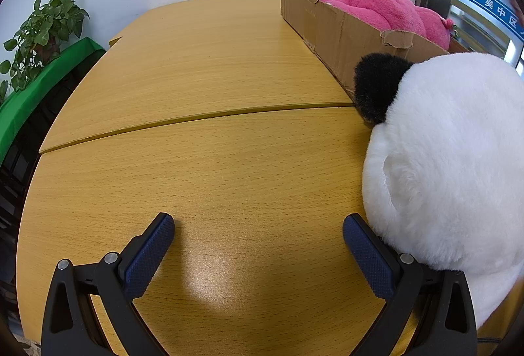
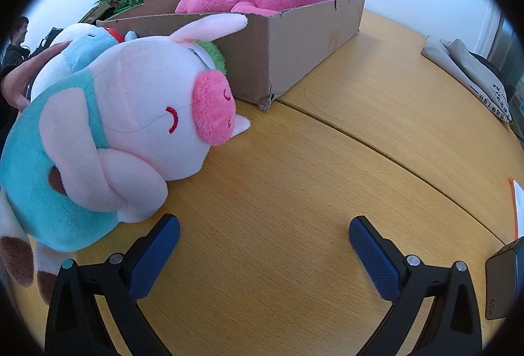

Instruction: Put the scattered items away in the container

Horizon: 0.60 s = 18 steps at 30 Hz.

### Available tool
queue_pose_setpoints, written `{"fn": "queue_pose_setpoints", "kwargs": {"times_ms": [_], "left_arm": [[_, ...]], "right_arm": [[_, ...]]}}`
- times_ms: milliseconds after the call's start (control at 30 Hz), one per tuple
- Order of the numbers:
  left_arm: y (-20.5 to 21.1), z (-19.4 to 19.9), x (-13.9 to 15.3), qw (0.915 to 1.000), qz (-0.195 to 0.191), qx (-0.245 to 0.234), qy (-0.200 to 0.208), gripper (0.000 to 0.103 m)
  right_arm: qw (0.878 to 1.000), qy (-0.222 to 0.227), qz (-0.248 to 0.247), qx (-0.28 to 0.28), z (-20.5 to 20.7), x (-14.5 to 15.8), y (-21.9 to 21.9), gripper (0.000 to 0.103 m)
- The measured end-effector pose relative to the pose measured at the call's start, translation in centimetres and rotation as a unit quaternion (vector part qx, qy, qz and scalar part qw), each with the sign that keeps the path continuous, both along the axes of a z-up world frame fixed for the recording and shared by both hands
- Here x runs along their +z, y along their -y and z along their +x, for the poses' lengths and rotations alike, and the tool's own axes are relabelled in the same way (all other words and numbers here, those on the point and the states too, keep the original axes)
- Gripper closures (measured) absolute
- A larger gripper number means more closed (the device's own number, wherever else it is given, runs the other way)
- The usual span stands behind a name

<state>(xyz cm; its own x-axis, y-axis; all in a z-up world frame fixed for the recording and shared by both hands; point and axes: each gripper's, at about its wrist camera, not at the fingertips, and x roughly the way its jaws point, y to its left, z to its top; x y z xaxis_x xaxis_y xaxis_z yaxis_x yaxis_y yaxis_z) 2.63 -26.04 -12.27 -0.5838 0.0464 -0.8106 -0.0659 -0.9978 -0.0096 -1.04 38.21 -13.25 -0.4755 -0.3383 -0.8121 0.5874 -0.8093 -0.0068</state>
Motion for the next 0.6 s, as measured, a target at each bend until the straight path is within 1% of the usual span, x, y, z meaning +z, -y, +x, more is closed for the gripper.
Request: {"fn": "queue_pose_setpoints", "kwargs": {"times_ms": [600], "left_arm": [[0.04, 0.19, -0.06, 1.0, 0.0, 0.0, 0.0, 0.0]], "right_arm": [[1.0, 0.0, 0.0, 0.0, 0.26, -0.23, -0.21, 0.0]]}}
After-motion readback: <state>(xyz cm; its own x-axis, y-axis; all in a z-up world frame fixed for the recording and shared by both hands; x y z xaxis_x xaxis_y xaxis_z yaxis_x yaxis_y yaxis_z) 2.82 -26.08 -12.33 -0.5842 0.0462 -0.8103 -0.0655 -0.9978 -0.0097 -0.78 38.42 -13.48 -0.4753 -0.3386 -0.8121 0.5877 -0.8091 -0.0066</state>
